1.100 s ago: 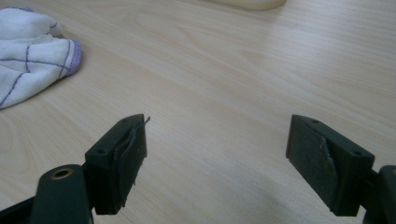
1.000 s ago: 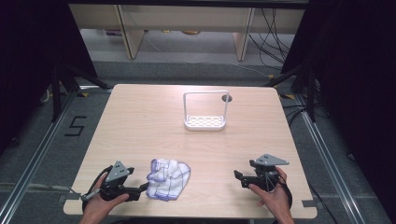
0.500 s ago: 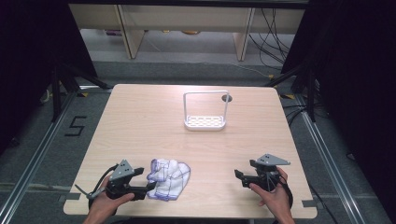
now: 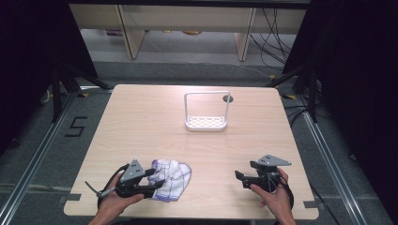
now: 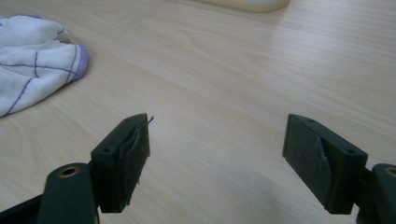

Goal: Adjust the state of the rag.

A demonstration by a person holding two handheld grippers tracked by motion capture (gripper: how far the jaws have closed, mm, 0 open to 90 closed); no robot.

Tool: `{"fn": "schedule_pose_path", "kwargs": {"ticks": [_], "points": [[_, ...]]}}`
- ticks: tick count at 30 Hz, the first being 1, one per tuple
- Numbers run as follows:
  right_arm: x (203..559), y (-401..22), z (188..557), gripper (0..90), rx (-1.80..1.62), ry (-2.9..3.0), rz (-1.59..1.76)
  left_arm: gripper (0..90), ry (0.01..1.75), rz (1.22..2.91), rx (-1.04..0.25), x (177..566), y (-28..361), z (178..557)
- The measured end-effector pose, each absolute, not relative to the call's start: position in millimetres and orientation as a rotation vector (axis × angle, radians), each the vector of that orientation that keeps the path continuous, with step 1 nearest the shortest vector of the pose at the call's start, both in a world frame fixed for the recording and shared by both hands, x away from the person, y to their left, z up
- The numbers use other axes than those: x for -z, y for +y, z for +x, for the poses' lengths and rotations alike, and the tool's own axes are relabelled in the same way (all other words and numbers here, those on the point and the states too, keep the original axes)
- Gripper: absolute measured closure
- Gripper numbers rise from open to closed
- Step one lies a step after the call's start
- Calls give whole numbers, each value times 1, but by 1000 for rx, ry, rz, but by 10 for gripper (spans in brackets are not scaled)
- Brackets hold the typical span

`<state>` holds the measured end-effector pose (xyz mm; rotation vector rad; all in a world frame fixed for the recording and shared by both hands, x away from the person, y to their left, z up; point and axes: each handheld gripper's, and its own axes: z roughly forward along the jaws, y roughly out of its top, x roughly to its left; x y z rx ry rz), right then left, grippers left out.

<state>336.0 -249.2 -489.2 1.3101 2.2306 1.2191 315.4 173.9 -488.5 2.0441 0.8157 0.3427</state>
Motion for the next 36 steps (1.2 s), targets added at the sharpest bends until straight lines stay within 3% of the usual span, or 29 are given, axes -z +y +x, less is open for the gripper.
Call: {"fn": "schedule_pose_path", "kwargs": {"ticks": [4, 8, 10, 22, 36], "points": [[489, -250, 337, 240, -1212, 2237, 1302, 540, 795, 2052, -327, 491, 166, 321], [490, -252, 339, 243, -1212, 2245, 1272, 802, 761, 2040, -338, 491, 166, 326], [490, -251, 338, 245, -1214, 2245, 1264, 850, 748, 2036, -361, 483, 168, 326], [490, -249, 338, 253, -1214, 2264, 1256, 876, 687, 1982, -417, 447, 176, 331], [489, -248, 339, 256, -1220, 2282, 1278, 884, 555, 1909, -493, 370, 162, 333]]}}
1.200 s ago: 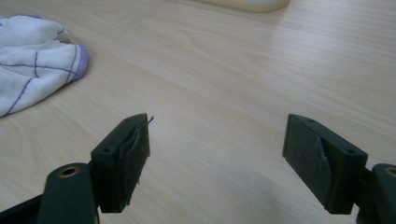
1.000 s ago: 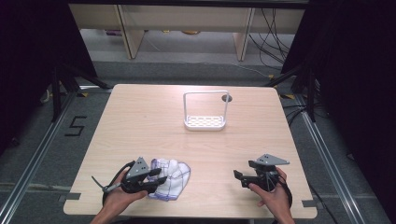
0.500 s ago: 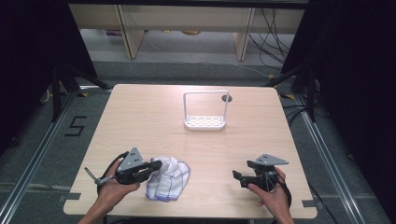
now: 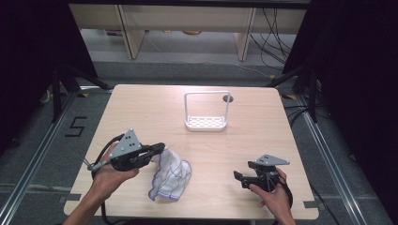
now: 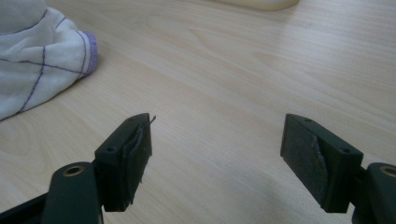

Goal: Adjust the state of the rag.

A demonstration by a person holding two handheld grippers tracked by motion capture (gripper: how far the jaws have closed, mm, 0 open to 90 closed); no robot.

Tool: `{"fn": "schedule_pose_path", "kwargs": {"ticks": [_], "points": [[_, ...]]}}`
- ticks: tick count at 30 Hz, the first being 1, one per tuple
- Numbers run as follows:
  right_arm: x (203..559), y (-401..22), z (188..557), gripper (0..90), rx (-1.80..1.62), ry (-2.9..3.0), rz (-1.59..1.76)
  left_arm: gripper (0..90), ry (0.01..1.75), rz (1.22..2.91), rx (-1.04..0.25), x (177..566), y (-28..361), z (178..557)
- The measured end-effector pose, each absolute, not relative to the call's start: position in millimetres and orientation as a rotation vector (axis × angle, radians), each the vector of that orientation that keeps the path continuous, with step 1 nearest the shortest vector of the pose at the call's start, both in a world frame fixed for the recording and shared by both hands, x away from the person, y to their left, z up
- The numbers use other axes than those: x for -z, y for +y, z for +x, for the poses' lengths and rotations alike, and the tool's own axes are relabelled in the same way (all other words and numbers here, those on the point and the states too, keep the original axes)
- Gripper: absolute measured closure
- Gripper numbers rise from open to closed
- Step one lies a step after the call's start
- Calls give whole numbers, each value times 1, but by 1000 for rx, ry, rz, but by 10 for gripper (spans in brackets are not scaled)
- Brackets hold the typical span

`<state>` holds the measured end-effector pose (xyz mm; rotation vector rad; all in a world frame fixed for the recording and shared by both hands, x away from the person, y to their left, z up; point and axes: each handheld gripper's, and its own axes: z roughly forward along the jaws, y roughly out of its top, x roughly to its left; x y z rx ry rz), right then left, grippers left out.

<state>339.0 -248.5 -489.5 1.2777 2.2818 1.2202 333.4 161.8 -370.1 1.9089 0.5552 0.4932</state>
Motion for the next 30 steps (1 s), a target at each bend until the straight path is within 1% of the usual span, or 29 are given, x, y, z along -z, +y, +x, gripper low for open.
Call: {"fn": "schedule_pose_path", "kwargs": {"ticks": [6, 8, 9, 10, 11, 15, 18, 20, 21, 27, 29, 30], "points": [[489, -249, 339, 256, -1211, 2272, 1288, 883, 461, 1957, -460, 354, 121, 340], [487, -251, 339, 256, -1216, 2262, 1290, 883, 427, 1981, -444, 353, 104, 346], [486, -254, 340, 256, -1227, 2253, 1287, 883, 400, 2013, -409, 355, 85, 351], [486, -254, 340, 256, -1227, 2253, 1287, 883, 400, 2013, -409, 355, 85, 351], [486, -256, 340, 256, -1236, 2243, 1294, 883, 397, 2015, -389, 357, 75, 354], [482, -269, 340, 256, -1237, 2205, 1372, 881, 353, 2078, -308, 371, 32, 359], [479, -288, 342, 256, -1212, 2161, 1376, 879, 325, 2116, -253, 389, -1, 361], [478, -297, 340, 256, -1203, 2117, 1455, 876, 311, 2134, -218, 399, -16, 364], [478, -308, 341, 259, -1171, 2117, 1473, 876, 313, 2145, -209, 405, -24, 365], [479, -319, 341, 268, -1162, 2072, 1534, 867, 346, 2186, -134, 441, -71, 378], [477, -322, 341, 269, -1142, 2066, 1554, 822, 350, 2186, -83, 450, -80, 381], [478, -324, 341, 269, -1132, 2057, 1550, 766, 360, 2178, -69, 452, -82, 382]]}}
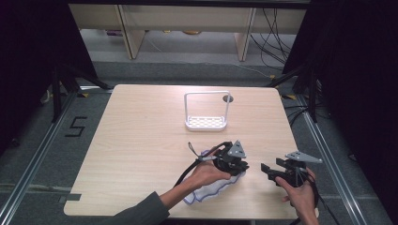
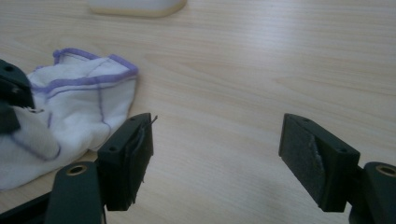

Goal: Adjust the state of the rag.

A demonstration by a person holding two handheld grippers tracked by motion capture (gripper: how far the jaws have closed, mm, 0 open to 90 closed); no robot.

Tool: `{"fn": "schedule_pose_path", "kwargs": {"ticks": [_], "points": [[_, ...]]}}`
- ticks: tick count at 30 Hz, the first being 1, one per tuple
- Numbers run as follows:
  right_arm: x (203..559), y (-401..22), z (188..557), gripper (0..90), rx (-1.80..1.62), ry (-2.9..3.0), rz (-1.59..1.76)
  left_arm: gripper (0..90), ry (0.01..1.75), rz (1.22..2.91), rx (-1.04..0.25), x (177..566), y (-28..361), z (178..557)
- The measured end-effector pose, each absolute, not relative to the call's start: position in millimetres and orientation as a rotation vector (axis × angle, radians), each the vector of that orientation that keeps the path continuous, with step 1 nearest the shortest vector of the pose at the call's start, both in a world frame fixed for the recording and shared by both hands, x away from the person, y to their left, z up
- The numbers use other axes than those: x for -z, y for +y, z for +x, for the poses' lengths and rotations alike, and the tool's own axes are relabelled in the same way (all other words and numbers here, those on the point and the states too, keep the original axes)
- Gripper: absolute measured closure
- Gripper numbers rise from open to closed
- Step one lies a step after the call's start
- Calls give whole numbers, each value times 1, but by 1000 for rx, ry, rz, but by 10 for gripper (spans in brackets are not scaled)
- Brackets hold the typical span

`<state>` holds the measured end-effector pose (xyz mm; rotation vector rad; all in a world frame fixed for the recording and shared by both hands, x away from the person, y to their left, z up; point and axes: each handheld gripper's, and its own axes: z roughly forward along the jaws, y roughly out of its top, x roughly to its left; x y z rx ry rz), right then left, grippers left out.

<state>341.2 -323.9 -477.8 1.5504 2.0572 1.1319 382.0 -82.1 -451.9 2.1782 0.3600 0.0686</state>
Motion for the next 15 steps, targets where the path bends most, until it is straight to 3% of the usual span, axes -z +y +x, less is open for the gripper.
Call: {"fn": "schedule_pose_path", "kwargs": {"ticks": [4, 7, 15], "points": [[480, -330, 343, 269, -1141, 2051, 1513, 542, 428, 2132, -71, 447, -69, 389], [476, -330, 340, 269, -1142, 2062, 1514, 470, 494, 2090, -111, 436, -40, 401], [460, -302, 331, 267, -1216, 2132, 1390, 451, 760, 2068, -150, 449, 40, 435]]}}
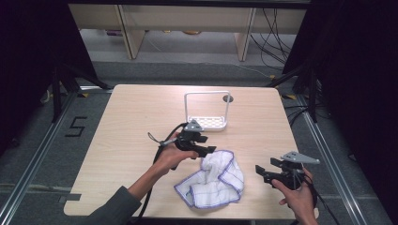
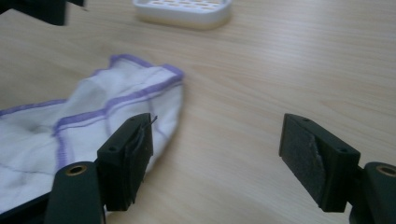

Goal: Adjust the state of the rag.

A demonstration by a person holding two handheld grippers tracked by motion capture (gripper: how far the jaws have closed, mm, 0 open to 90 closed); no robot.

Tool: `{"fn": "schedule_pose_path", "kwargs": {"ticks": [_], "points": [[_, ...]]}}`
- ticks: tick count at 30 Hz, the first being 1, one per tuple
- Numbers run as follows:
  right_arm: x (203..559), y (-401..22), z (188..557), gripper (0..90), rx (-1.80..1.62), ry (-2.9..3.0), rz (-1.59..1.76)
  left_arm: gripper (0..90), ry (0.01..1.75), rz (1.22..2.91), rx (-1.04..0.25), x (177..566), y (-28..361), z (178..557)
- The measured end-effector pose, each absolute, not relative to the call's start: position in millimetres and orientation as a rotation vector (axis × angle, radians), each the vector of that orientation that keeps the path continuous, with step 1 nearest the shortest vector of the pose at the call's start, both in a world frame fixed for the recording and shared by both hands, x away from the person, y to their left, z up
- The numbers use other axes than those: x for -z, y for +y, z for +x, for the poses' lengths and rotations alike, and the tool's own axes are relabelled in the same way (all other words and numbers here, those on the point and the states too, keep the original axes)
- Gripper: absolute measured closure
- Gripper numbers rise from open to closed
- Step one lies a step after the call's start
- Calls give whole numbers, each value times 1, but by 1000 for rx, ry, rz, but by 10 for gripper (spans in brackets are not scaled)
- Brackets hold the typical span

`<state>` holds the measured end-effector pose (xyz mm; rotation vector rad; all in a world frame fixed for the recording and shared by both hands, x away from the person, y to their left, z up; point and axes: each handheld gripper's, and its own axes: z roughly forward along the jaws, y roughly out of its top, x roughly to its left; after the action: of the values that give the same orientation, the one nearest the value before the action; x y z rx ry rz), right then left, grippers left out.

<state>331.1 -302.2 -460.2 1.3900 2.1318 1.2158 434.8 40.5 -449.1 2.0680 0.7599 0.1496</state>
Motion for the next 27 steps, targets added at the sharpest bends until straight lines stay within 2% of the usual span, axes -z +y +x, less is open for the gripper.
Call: {"fn": "schedule_pose_path", "kwargs": {"ticks": [6, 13, 20, 21, 22, 23, 25, 26, 27], "points": [[450, -269, 320, 267, -1229, 2241, 1286, 404, 849, 2101, -129, 474, 54, 445], [458, -236, 313, 266, -1249, 2345, 1218, 378, 840, 2174, -113, 493, 45, 448], [469, -207, 311, 251, -1122, 2412, 1115, 402, 816, 2190, -92, 505, 32, 450], [472, -202, 311, 253, -1105, 2414, 1127, 421, 808, 2196, -89, 507, 30, 451], [476, -197, 316, 300, -1049, 2442, 1073, 483, 806, 2201, -89, 509, 29, 451], [476, -197, 316, 300, -1049, 2442, 1073, 483, 796, 2187, -97, 510, 29, 451], [483, -193, 321, 426, -992, 2471, 1061, 637, 748, 2176, -88, 511, 28, 451], [485, -192, 325, 546, -956, 2489, 1049, 731, 724, 2183, -120, 511, 27, 450], [487, -193, 326, 634, -942, 2491, 1049, 790, 699, 2199, -133, 510, 28, 450]]}}
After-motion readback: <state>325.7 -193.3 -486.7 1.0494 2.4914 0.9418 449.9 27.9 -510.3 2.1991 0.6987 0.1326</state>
